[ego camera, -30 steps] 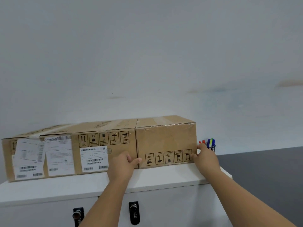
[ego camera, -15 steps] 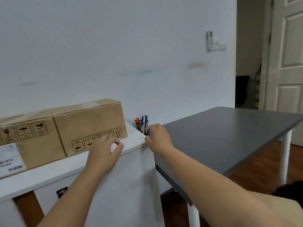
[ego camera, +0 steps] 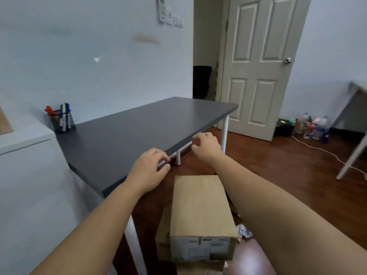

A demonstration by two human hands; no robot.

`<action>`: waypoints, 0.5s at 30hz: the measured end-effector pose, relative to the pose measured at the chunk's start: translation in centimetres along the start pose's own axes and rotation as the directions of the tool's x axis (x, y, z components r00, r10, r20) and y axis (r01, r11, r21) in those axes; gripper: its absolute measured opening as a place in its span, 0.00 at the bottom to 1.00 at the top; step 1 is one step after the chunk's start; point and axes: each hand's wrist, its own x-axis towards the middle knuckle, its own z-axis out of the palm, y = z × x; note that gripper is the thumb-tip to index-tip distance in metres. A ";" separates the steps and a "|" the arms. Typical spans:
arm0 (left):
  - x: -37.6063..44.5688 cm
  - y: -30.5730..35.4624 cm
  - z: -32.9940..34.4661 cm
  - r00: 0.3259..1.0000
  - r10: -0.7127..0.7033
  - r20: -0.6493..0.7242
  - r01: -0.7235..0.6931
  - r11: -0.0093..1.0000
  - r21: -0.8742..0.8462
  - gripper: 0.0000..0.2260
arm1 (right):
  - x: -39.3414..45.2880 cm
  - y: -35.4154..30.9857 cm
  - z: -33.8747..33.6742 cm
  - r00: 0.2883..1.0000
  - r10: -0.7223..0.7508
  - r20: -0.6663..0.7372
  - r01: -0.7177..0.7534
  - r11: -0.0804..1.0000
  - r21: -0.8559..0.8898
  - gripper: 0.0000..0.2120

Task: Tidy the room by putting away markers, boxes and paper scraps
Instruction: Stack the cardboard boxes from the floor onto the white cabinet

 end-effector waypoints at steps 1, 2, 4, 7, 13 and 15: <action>-0.2 0.8 2.0 0.999 -0.002 0.050 0.002 1.000 -0.011 0.08 | -0.8 2.4 0.3 0.999 0.050 0.013 -0.050 0.999 -0.006 0.20; -0.5 1.4 3.8 0.995 -0.018 0.101 0.020 1.000 -0.013 0.09 | -1.6 4.6 0.6 0.994 0.103 0.042 -0.103 0.995 -0.010 0.21; -1.3 1.6 7.6 0.968 -0.126 0.217 0.131 0.991 -0.006 0.13 | -3.3 8.7 1.8 0.969 0.207 0.135 -0.207 0.978 -0.017 0.23; -3.2 1.0 11.8 0.847 -0.405 0.343 0.441 0.897 -0.028 0.25 | -6.0 13.6 4.2 0.899 0.338 0.277 -0.344 0.938 -0.026 0.27; -9.5 -0.7 18.0 0.469 -0.682 0.562 0.881 0.401 -0.250 0.40 | -12.8 20.1 10.2 0.694 0.575 0.432 -0.701 0.675 0.229 0.40; -11.0 -1.1 20.3 0.427 -0.687 0.588 0.904 0.303 -0.302 0.46 | -14.4 21.1 11.6 0.623 0.612 0.487 -0.782 0.514 0.354 0.42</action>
